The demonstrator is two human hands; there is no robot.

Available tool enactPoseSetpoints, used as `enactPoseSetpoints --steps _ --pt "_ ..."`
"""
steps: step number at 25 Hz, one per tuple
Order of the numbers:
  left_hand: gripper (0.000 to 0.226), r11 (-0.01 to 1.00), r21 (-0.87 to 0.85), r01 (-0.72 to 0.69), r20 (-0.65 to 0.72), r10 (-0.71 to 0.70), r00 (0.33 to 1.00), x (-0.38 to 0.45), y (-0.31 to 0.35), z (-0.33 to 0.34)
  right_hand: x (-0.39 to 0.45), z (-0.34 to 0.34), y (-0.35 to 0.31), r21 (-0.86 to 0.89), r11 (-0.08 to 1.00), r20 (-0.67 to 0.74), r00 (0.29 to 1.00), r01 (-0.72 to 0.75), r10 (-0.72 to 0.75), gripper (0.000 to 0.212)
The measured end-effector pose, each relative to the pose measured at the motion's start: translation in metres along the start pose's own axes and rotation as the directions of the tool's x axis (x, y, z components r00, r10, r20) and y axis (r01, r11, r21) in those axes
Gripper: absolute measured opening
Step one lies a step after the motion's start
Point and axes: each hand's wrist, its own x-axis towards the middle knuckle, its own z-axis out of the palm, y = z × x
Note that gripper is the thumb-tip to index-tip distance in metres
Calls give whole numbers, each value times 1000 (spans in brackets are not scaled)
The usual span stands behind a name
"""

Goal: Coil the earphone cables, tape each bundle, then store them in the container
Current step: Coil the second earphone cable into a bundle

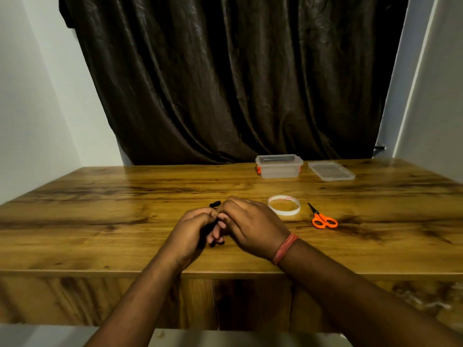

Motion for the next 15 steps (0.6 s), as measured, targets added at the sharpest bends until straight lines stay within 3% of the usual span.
enactPoseSetpoints --steps 4,9,12,15 --pt "23 999 -32 -2 71 4 997 -4 7 -4 -1 1 2 11 998 -9 998 -64 65 13" --pt "20 967 -251 52 191 -3 982 -6 11 -10 -2 2 4 15 995 -10 995 -103 103 15" --pt "37 924 -376 71 222 15 975 -7 12 -16 -2 5 3 -16 998 34 997 -62 63 10" --pt "32 877 -481 14 194 91 977 -7 12 -17 -1 9 3 -42 999 91 996 -18 21 11"
